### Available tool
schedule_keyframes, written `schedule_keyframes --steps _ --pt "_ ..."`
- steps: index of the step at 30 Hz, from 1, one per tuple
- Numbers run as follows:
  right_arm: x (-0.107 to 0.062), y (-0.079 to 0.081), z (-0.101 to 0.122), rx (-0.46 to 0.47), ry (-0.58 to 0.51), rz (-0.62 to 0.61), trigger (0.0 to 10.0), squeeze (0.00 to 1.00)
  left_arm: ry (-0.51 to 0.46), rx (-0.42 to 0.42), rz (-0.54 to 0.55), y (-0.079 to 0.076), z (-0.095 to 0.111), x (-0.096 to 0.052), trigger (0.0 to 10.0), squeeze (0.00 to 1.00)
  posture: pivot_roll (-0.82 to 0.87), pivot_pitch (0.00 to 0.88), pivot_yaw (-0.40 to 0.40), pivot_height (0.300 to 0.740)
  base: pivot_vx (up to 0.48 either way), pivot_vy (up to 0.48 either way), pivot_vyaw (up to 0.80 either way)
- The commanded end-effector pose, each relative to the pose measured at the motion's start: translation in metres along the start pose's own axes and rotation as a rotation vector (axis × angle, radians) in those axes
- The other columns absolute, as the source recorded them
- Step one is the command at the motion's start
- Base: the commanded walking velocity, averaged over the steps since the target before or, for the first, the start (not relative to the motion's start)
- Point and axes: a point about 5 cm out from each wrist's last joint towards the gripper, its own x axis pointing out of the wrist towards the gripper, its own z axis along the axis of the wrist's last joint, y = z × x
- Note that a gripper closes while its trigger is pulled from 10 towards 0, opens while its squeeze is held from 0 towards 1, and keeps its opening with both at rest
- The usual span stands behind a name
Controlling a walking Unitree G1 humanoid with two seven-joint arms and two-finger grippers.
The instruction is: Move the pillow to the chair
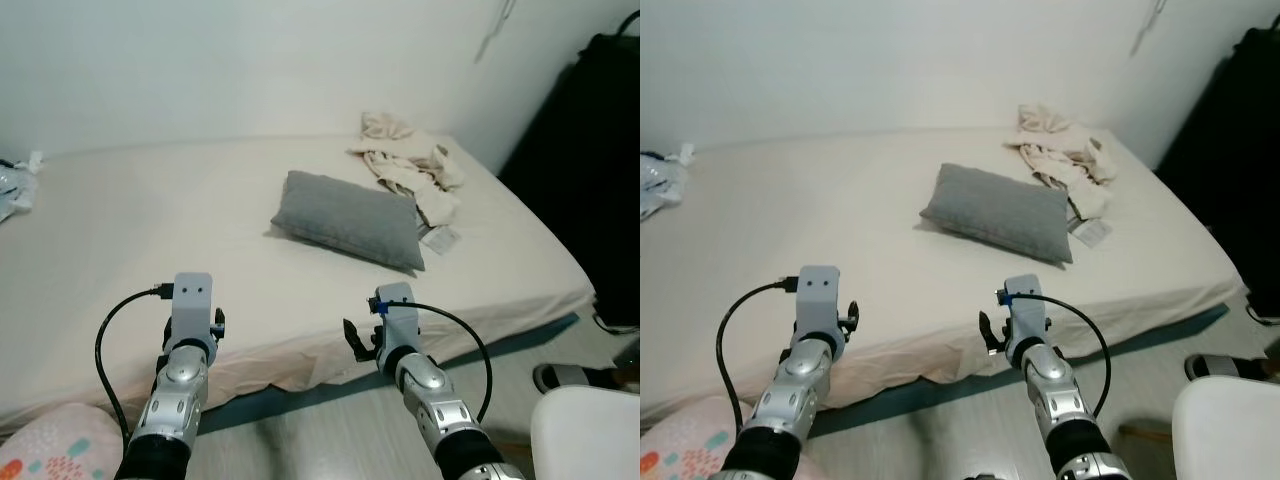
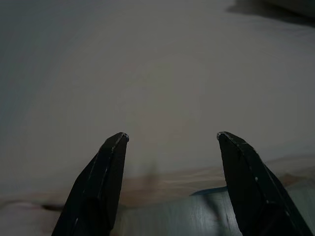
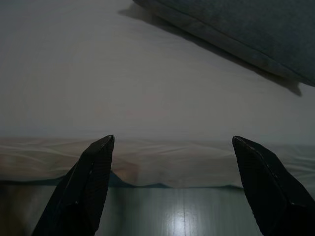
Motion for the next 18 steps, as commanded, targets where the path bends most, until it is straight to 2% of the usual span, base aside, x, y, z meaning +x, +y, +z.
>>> schedule_keyframes --steps 1,16,17,18 --pt "-0.0026 -0.0043 -0.0066 0.012 0.027 -0.015 10.0 0.0 0.03 0.013 -0.03 -0.007 -0.0063 -0.002 10.0 0.0 -0.06 0.112 -0.059 0.74 0.0 -0.48 0.0" --pt "-0.0037 -0.0049 -0.0073 0.009 0.027 -0.012 10.0 0.0 0.033 0.0 -0.042 -0.0078 -0.0064 -0.0033 10.0 0.0 -0.06 0.119 -0.062 0.74 0.0 -0.48 0.0" --pt "-0.0035 -0.0051 -0.0073 0.008 0.028 -0.012 10.0 0.0 0.048 -0.039 -0.064 -0.0095 -0.0073 -0.004 10.0 0.0 -0.06 0.119 -0.062 0.74 0.0 0.0 0.0" --pt "-0.0035 -0.0051 -0.0073 0.008 0.028 -0.012 10.0 0.0 0.048 -0.039 -0.064 -0.0095 -0.0073 -0.004 10.0 0.0 -0.06 0.119 -0.062 0.74 0.0 0.0 0.0"
